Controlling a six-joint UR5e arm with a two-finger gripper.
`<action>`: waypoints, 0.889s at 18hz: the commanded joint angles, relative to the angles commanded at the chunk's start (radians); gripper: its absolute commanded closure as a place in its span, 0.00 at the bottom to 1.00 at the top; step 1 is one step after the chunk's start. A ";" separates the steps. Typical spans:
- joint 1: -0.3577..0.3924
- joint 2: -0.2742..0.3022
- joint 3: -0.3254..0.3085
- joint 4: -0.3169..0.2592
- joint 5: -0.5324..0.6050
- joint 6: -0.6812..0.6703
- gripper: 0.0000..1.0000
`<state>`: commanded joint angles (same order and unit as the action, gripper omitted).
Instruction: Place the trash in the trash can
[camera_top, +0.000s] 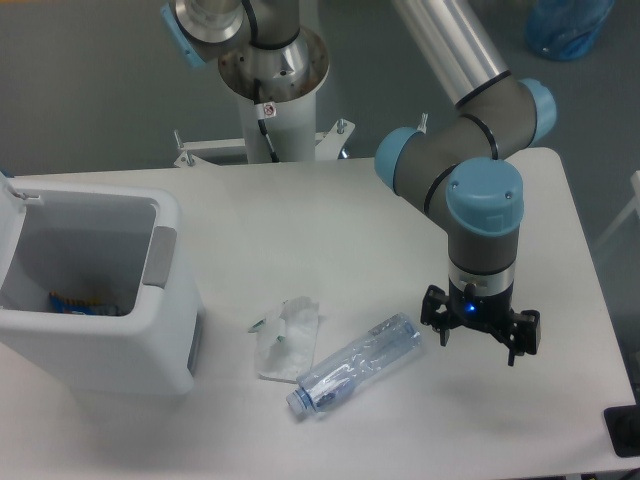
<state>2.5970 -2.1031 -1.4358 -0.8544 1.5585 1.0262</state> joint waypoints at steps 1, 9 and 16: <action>0.002 0.000 0.000 0.000 0.000 0.000 0.00; -0.002 0.000 0.000 0.000 0.000 -0.002 0.00; -0.028 -0.002 -0.023 0.038 -0.005 -0.050 0.00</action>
<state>2.5694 -2.1046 -1.4588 -0.8163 1.5540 0.9759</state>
